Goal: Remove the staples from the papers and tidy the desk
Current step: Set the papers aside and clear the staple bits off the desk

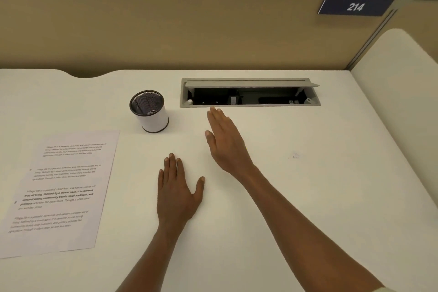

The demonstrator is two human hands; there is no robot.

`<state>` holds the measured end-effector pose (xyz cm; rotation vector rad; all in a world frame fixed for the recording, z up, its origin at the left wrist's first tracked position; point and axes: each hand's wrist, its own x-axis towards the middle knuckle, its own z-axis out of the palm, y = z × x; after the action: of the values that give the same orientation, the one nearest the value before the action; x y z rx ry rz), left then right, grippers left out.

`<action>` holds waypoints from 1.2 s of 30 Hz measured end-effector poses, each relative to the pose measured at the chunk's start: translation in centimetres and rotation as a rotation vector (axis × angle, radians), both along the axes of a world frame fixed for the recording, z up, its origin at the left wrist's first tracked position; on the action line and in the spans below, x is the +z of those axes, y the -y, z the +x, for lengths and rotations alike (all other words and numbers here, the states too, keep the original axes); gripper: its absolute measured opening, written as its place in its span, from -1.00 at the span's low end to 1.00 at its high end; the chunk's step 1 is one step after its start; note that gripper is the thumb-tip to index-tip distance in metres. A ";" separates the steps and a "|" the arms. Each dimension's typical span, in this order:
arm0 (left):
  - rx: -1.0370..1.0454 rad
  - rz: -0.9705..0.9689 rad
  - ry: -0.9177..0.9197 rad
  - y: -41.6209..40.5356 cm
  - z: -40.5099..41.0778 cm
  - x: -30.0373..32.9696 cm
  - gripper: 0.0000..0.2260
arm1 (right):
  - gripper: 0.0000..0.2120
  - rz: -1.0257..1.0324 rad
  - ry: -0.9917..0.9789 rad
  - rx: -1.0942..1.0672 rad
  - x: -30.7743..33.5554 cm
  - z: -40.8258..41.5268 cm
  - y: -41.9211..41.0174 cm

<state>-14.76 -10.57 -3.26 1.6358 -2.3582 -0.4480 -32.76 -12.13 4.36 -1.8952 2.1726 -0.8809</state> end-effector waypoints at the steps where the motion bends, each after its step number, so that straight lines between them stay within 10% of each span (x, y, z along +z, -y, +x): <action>1: 0.000 -0.002 -0.001 0.0 0.0 0.0 -0.19 | -0.50 0.020 -0.010 -0.023 -0.7 -0.8 -1.5; 16: 0.003 -0.001 0.013 0.1 0.0 0.0 -0.16 | -0.30 0.457 -0.493 0.013 -6.0 -11.0 -13.6; 31: 0.007 -0.014 0.004 0.1 0.1 -0.2 -0.17 | 0.02 0.444 -0.109 -0.685 -7.0 -13.6 -15.9; 36: 0.006 -0.018 0.004 0.1 0.1 -0.3 -0.17 | 0.00 0.424 -0.095 -0.627 -6.6 -12.9 -12.3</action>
<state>-14.69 -10.70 -3.55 1.6375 -2.3525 -0.4217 -45.69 0.21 -2.24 -1.0935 2.7836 -0.3384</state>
